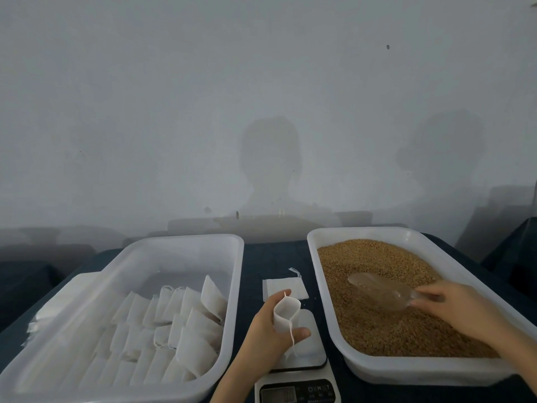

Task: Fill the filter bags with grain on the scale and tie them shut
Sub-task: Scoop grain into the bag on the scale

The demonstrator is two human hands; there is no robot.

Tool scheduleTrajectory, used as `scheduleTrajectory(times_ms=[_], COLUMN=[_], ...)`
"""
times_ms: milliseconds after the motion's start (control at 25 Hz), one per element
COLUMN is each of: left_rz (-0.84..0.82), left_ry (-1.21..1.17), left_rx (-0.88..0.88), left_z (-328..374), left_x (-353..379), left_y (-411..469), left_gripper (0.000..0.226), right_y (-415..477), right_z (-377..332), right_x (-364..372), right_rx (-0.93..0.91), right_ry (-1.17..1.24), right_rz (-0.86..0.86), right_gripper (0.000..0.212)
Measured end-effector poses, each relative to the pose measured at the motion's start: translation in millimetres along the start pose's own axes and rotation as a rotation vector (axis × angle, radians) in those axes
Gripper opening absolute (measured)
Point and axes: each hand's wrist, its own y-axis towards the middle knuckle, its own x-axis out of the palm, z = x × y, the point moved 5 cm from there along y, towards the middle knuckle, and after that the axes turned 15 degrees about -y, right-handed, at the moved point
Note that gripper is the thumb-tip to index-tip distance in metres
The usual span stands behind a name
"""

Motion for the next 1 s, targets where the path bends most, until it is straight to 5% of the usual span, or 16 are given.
scheduleTrajectory(times_ms=[360,1000], left_rz=[0.034,0.028], left_ry=[-0.086,0.026], left_rx=[-0.013,-0.013], left_z=[-6,-1], left_x=[-1,7], left_y=[0,11], left_gripper=[0.064,0.072], right_y=[-16,-1], right_z=[-8,-106], right_x=[-16,-73], right_rx=[0.001,-0.328], right_ry=[0.033,-0.010], right_rz=[0.045,0.094], right_gripper=[0.020,0.026])
